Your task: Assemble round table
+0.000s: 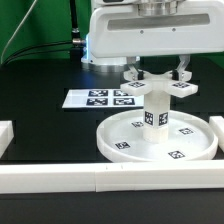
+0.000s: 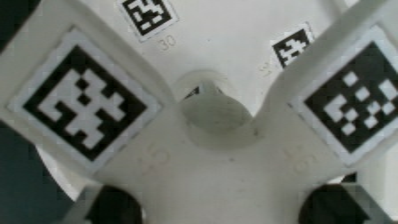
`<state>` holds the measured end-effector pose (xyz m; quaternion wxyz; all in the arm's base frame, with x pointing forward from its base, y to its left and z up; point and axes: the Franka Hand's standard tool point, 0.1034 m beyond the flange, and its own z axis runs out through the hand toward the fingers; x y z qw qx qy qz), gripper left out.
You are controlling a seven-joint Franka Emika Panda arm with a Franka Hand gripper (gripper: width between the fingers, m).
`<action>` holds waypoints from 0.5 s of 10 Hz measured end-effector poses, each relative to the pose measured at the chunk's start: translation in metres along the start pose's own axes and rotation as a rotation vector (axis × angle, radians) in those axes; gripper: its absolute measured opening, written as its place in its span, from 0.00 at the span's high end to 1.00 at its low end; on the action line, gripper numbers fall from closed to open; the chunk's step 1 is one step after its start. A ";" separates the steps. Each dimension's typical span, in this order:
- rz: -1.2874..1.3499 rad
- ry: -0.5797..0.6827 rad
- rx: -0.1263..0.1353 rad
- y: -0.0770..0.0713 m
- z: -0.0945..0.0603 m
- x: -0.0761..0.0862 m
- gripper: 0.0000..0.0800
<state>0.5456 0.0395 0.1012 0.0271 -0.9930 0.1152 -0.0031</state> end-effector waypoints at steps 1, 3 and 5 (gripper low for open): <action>0.140 0.005 0.018 0.001 0.000 0.001 0.45; 0.373 -0.001 0.040 0.001 0.001 0.000 0.45; 0.581 0.001 0.063 0.001 0.000 0.001 0.45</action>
Offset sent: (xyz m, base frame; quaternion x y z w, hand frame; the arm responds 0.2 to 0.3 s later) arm -0.0199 0.0032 -0.0073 -0.0178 -0.0094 0.3179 0.9479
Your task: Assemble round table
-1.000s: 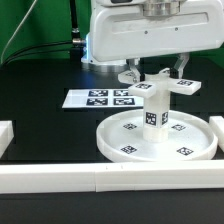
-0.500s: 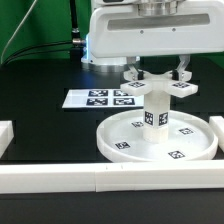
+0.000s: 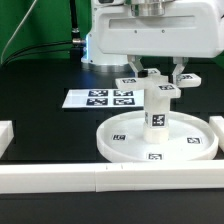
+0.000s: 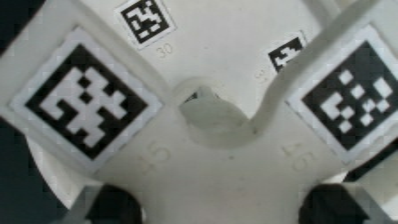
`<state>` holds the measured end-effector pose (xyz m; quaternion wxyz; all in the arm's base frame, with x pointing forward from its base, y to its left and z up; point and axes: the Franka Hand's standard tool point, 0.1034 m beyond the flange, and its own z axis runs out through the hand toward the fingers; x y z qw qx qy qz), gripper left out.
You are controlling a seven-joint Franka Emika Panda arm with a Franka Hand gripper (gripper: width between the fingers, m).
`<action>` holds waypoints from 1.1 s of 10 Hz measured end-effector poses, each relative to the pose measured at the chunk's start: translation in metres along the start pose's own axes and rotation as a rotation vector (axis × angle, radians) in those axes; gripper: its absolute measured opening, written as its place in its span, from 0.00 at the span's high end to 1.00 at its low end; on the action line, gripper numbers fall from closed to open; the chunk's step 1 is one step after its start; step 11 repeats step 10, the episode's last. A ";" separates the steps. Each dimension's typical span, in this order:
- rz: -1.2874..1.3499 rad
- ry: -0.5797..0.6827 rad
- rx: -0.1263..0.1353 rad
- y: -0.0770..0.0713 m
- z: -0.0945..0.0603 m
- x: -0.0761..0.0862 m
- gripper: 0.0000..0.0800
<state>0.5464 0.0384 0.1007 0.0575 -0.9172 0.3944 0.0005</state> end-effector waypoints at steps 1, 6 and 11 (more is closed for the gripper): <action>0.005 0.000 0.000 0.000 0.000 0.000 0.45; -0.024 -0.016 0.013 -0.009 -0.032 -0.009 0.19; -0.026 -0.019 0.015 -0.010 -0.036 -0.010 0.19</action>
Offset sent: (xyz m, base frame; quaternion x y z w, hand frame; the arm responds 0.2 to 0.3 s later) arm 0.0000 0.0000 0.0000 0.0000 0.0000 0.0000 1.0000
